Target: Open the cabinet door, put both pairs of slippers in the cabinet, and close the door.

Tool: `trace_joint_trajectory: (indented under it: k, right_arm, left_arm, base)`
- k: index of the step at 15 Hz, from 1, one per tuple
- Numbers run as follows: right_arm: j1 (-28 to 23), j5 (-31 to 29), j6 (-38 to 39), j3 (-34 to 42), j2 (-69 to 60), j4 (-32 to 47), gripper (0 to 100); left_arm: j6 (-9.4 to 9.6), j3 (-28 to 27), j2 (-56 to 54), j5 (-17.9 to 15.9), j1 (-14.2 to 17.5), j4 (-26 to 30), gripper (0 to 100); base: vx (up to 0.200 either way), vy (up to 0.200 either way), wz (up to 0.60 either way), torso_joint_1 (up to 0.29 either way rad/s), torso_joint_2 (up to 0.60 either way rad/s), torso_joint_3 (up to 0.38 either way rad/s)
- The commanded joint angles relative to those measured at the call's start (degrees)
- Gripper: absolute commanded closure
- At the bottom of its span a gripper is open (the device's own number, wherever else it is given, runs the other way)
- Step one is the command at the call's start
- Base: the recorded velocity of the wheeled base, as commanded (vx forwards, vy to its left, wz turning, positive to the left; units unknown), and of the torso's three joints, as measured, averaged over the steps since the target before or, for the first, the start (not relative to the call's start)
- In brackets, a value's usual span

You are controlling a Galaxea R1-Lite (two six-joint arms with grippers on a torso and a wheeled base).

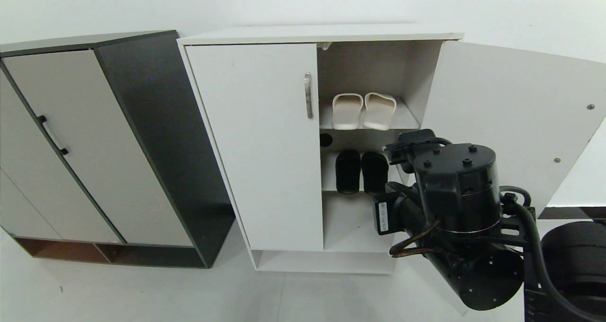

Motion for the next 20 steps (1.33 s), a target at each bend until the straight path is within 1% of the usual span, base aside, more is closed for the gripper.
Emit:
trace_joint_trajectory:
  k: [1,5,13,17,20]
  right_arm:
    - [0.0,0.0,0.0,0.2,0.2,-0.1,100]
    - [0.0,0.0,-0.4,0.4,0.2,-1.3,100]
    - [0.0,0.0,-0.8,1.0,0.4,-1.3,100]
    - [0.0,0.1,-0.8,1.1,0.4,-1.3,100]
    - [0.0,0.1,-0.9,1.1,0.4,-1.3,100]
  left_arm:
    - [-0.02,0.0,0.1,0.0,0.0,0.0,100]
    - [-0.02,0.0,0.1,0.0,0.0,0.0,100]
    - [-0.02,0.0,0.1,0.0,0.0,0.0,100]
    - [-0.02,0.0,0.1,0.0,0.0,0.0,100]
    - [-0.02,0.0,0.1,0.0,0.0,0.0,100]
  base:
    - [0.000,0.000,0.00,0.000,0.00,0.000]
    - [0.000,0.000,0.00,0.000,0.00,0.000]
    - [0.000,0.000,0.00,0.000,-0.01,-0.007]
    - [0.000,0.000,0.00,0.021,-0.22,-0.316]
    - [0.000,0.000,0.00,0.038,-0.56,-0.351]
